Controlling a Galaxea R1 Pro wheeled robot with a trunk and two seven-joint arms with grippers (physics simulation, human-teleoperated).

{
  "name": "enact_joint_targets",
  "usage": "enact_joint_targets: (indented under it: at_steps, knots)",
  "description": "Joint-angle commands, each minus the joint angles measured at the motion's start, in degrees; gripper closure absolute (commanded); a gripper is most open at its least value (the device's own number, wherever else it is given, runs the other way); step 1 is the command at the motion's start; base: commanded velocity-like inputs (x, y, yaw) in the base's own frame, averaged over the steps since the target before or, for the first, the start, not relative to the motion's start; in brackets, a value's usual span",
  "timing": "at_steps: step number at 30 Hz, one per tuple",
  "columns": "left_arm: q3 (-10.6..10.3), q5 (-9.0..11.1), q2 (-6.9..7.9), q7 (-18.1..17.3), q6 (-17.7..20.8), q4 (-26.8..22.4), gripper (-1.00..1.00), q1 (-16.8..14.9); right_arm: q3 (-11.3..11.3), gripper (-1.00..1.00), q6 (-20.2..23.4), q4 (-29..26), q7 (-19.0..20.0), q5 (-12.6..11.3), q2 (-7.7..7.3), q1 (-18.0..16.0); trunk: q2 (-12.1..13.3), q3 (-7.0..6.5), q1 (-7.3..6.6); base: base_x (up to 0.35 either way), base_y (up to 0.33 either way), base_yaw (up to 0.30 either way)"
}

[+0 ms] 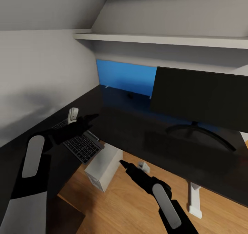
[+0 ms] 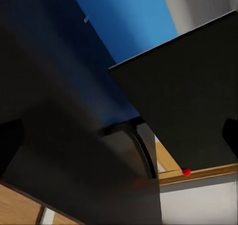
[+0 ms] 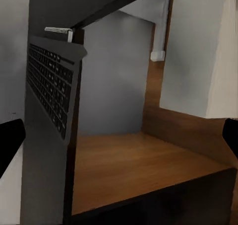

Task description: In the bedroom, organize the workspace by keeping the computer under the desk, ensuring the monitor is on the desk, placing the keyboard on the desk next to the monitor, placing the mouse on the desk next to the keyboard, moving the folder from the swivel chair onto the desk next to the mouse, stacking the notebook on top of the folder with the pen on top of the notebook, and positioning the swivel chair next to the desk.

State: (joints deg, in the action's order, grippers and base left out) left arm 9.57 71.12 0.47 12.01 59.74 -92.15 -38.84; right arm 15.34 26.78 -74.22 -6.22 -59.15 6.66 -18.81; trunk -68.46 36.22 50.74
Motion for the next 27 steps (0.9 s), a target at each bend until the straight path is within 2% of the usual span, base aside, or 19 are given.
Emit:
enact_joint_targets:
  at_steps: [1,5,6,7,9,16,21,25,26,27]
  knots:
    - [0.04,1.08,0.06,0.81,0.25,-0.04,-1.00,0.07,-0.46,-1.00,0.03,0.24,-0.55,-1.59,0.01,-0.11,-0.03,0.05,0.00,0.000,0.000,0.012]
    - [0.10,2.16,0.27,1.34,0.26,-0.04,-1.00,0.59,-1.72,-1.00,-0.42,1.10,-0.52,-5.30,0.02,-0.30,-0.03,0.05,0.00,0.000,0.000,0.007]
    - [0.10,2.16,0.27,1.34,0.26,-0.04,-1.00,0.59,-1.72,-1.00,-0.42,1.10,-0.52,-5.30,0.02,-0.30,-0.03,0.05,0.00,0.000,0.000,0.005]
    - [0.15,2.45,0.33,1.47,0.26,-0.04,-1.00,1.01,-2.00,-1.00,-1.15,1.38,-0.65,-6.46,0.02,-0.35,-0.03,0.05,0.00,0.000,0.000,0.003]
    - [0.20,2.64,0.49,1.52,0.26,-0.04,-1.00,1.37,-2.15,-1.00,-2.44,1.84,-0.62,-7.26,0.04,-0.40,-0.03,0.05,0.00,0.000,0.000,0.002]
    - [0.50,3.18,1.84,1.60,0.26,-0.04,-1.00,1.96,-1.97,-1.00,-5.77,6.26,-1.18,-7.88,0.76,-2.37,-0.03,0.05,0.00,0.000,0.000,0.001]
    - [1.37,4.70,2.99,1.61,0.26,-0.04,-1.00,2.80,-1.88,-1.00,-6.49,10.96,-1.37,-8.41,1.28,-4.43,-0.03,0.05,0.00,0.000,0.000,0.000]
    - [2.76,7.07,4.54,1.66,0.26,-0.04,-1.00,3.10,-1.87,-1.00,-6.79,12.59,-1.01,-8.74,1.66,-5.03,-0.03,0.02,0.00,0.000,0.000,0.011]
    - [3.13,8.60,5.00,1.81,0.26,-0.04,-1.00,3.04,-1.88,-1.00,-6.87,12.96,-0.94,-8.82,2.01,-5.24,-0.03,-0.01,0.00,0.000,0.000,0.096]
    - [3.26,9.30,5.19,1.97,0.26,-0.04,-1.00,3.01,-1.86,-1.00,-6.89,13.10,-0.89,-8.85,2.19,-5.32,-0.03,-0.05,0.00,0.000,0.000,0.126]
